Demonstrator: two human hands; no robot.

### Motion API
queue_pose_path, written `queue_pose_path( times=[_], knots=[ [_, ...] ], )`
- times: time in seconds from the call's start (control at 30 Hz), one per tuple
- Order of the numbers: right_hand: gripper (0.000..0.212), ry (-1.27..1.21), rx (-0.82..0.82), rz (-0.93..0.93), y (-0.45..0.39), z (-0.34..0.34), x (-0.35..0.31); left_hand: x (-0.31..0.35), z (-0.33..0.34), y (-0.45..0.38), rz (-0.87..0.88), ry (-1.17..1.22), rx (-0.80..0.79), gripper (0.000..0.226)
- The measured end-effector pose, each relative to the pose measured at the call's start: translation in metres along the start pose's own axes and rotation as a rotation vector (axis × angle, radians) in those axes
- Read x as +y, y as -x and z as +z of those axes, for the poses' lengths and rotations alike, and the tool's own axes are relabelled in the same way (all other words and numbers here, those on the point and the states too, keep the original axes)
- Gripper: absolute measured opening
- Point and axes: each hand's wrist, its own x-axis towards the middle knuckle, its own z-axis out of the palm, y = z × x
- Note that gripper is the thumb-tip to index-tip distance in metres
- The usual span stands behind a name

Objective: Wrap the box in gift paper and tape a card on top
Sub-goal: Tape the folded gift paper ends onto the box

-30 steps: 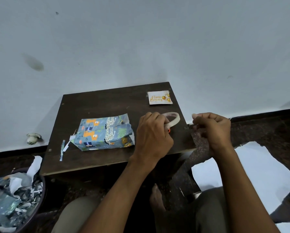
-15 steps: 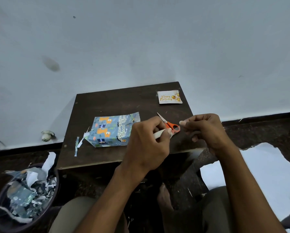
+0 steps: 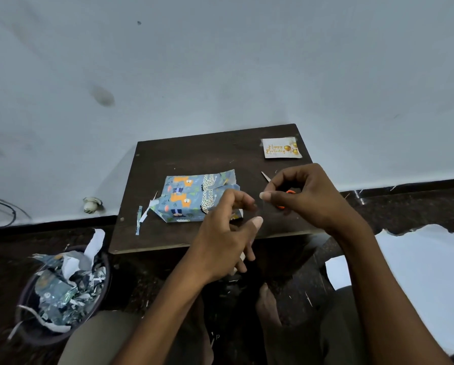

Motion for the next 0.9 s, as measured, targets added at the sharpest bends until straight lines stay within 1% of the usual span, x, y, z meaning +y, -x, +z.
queue_pose_path(
  times=[0.07,0.2,0.33,0.4,0.57,0.63,0.67,0.73,0.77,0.83,0.9],
  knots=[
    [0.012,0.039,-0.022,-0.001,0.000,0.004,-0.003,-0.004,-0.001,-0.002,0.020,-0.014,-0.034,0.023],
    [0.013,0.052,0.008,0.012,0.000,0.006,-0.004,-0.005,-0.004,-0.004,0.013,0.034,-0.088,0.032],
    [0.013,0.027,0.032,0.043,0.001,0.000,-0.003,-0.003,-0.006,-0.003,0.020,0.139,-0.112,0.024],
    [0.012,0.009,0.039,0.046,0.001,-0.002,-0.002,-0.003,-0.006,-0.004,0.036,0.162,-0.106,0.026],
    [0.013,0.018,0.028,0.058,-0.001,-0.002,0.003,0.000,-0.003,-0.003,0.024,0.131,-0.087,0.034],
    [0.009,-0.006,0.042,0.066,-0.001,-0.001,0.006,0.000,-0.004,-0.003,0.019,0.136,-0.081,0.035],
    [0.007,-0.030,0.066,0.067,-0.001,-0.001,0.006,0.000,-0.005,-0.004,0.015,0.141,-0.077,0.035],
    [0.018,-0.051,0.172,0.084,-0.003,-0.002,0.012,0.000,-0.005,-0.003,0.006,0.150,-0.081,0.036],
    [0.017,-0.020,0.241,0.102,-0.004,-0.002,0.016,0.000,-0.005,-0.003,0.004,0.155,-0.088,0.036],
    [0.008,0.140,0.372,0.162,-0.007,-0.002,0.026,0.000,-0.005,-0.003,-0.004,0.165,-0.101,0.036],
    [0.008,0.333,0.433,0.244,-0.009,0.001,0.036,-0.001,-0.005,-0.003,-0.008,0.162,-0.110,0.037]
  ],
)
